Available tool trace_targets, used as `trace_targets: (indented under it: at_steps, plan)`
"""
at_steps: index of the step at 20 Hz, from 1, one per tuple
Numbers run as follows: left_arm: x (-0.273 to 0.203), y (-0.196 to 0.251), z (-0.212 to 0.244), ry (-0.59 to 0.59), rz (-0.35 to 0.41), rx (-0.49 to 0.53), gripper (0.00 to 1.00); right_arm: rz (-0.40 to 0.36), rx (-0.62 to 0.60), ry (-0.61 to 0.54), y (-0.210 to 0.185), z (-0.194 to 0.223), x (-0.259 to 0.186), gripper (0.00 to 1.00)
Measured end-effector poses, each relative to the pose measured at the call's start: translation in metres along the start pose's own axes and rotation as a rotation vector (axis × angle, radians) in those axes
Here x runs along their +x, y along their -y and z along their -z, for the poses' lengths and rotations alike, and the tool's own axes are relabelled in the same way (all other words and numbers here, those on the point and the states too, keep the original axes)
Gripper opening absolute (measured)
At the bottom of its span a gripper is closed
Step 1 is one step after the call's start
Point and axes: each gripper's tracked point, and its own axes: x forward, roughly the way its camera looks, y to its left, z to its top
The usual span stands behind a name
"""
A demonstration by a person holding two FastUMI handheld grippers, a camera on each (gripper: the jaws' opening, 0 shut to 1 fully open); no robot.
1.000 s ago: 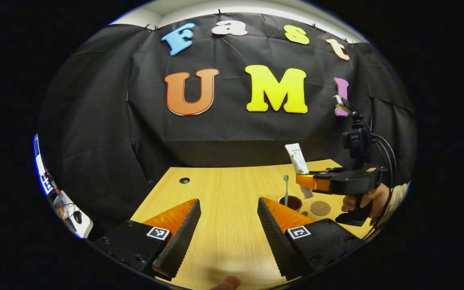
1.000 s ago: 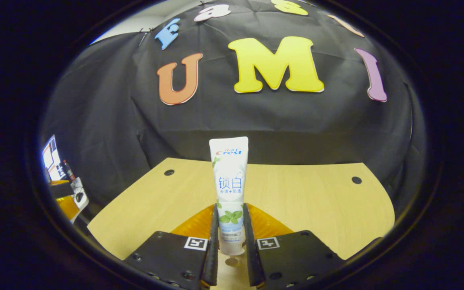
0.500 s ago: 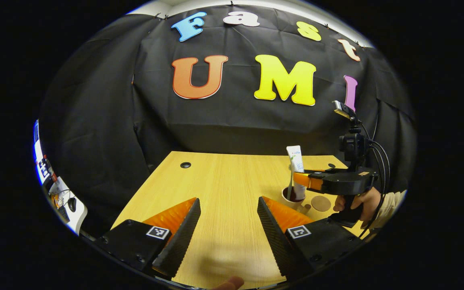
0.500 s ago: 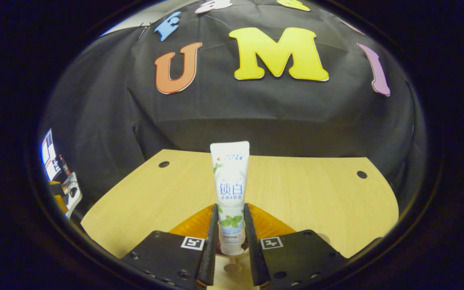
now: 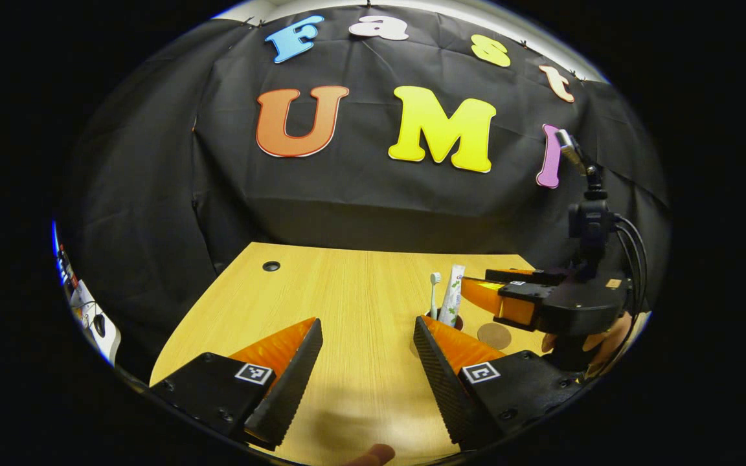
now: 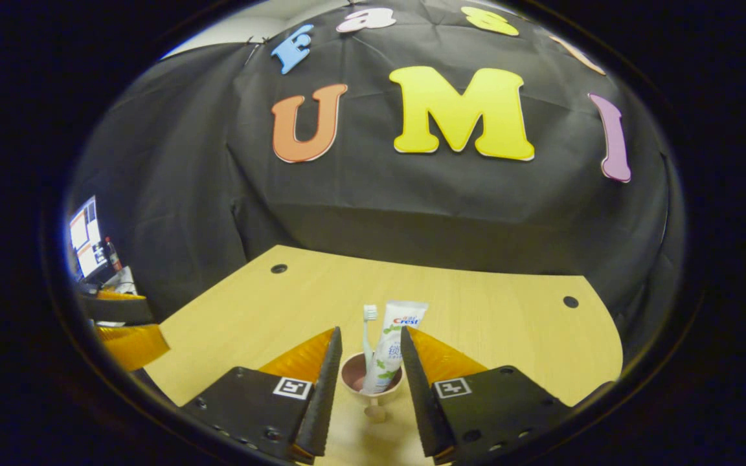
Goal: Put the toothbrush and toothpaste on the desktop into the cup, then pick up the cup and place it on the coaster on the desktop.
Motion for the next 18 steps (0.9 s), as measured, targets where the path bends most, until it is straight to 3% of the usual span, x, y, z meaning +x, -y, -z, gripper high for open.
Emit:
trace_targets:
  at_steps: [8, 12, 18]
  plan:
    - [0.034, 0.054, 0.020, -0.114, 0.014, -0.095, 0.92, -0.062, -0.013, 0.086, 0.034, -0.058, -0.093, 0.95]
    - [0.057, 0.083, 0.043, -0.233, 0.013, -0.133, 0.94, 0.016, -0.017, 0.123, 0.086, -0.063, -0.135, 0.96]
    - [0.092, 0.128, 0.076, -0.434, 0.020, -0.165, 0.94, 0.130, 0.035, 0.074, 0.148, -0.020, -0.177, 0.95]
